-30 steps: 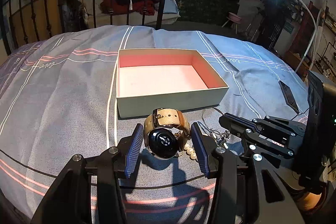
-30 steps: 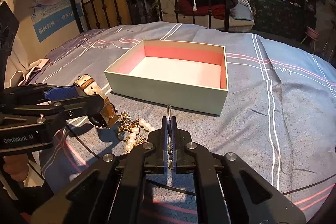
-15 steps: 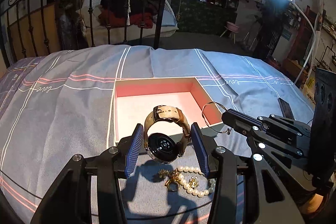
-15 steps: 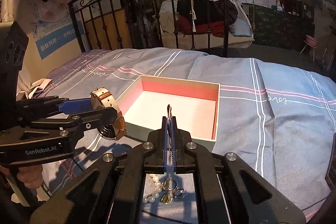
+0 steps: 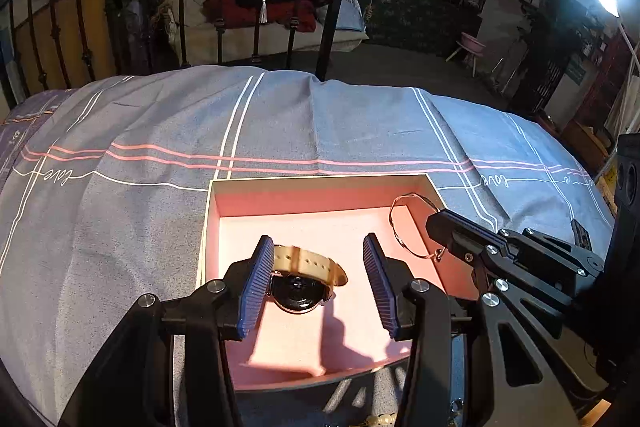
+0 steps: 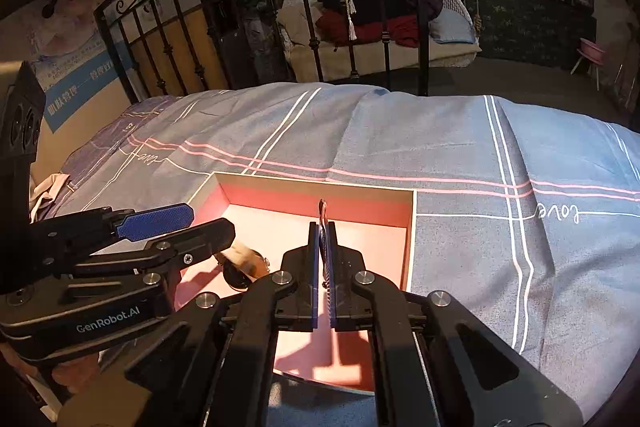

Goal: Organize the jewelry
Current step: 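Lower the watch and ring into the box and open both tools, then grasp the gold charm with the left tool while the right tool grasps the silver keyring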

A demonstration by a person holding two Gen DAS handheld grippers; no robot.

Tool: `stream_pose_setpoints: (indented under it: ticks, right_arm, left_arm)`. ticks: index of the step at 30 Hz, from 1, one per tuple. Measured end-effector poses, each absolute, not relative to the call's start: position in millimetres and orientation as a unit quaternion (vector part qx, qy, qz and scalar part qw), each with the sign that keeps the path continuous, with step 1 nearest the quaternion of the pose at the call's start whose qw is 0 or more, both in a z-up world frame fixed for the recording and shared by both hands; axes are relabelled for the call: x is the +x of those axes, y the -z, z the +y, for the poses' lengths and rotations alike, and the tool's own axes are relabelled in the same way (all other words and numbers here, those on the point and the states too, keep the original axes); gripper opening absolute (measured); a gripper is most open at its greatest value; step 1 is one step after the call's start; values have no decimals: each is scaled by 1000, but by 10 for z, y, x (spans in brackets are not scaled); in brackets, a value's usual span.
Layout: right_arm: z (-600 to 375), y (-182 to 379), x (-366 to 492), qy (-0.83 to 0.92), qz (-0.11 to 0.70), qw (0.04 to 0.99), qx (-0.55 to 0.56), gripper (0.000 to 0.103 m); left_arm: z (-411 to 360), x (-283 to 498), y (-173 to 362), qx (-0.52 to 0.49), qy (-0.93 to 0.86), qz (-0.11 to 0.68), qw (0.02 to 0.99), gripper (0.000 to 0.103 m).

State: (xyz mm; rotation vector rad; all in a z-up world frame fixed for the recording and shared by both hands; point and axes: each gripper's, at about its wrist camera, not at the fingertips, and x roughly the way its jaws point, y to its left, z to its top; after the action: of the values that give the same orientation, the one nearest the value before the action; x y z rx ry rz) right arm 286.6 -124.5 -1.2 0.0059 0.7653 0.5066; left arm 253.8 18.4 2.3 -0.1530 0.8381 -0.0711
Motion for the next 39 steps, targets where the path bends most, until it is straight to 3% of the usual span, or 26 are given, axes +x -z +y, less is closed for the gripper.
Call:
stream_pose_setpoints:
  ticks: [16,19,20,21,23,27,36,39]
  right_arm:
    - [-1010,388,2855,-246,404,880,-51,4]
    - [-1028,367,2815,-251,402,879,-54,10]
    - [-1038,356,2782,-249,401,880,-57,27]
    - [-1058,320,2745,-244,394,884,-61,59]
    - [-1132,207,2611,-229,364,900,-64,85]
    - [-1382,1,2310,-207,331,919,-58,86]
    - [-1880,150,1626,-193,344,919,-20,86]
    - [-1906,263,1499,-195,356,914,-12,77]
  left_arm:
    - [214,2645,153,-70,24,429,900,46]
    - [216,2614,110,-72,26,426,901,56]
    - [217,2589,83,-74,27,423,903,63]
    - [214,2547,45,-76,32,417,905,69]
    - [206,2440,-47,-74,37,405,911,83]
    - [200,2089,-190,-74,49,374,923,96]
    - [240,1408,224,-62,53,423,902,96]
    - [250,1312,394,-72,44,444,892,96]
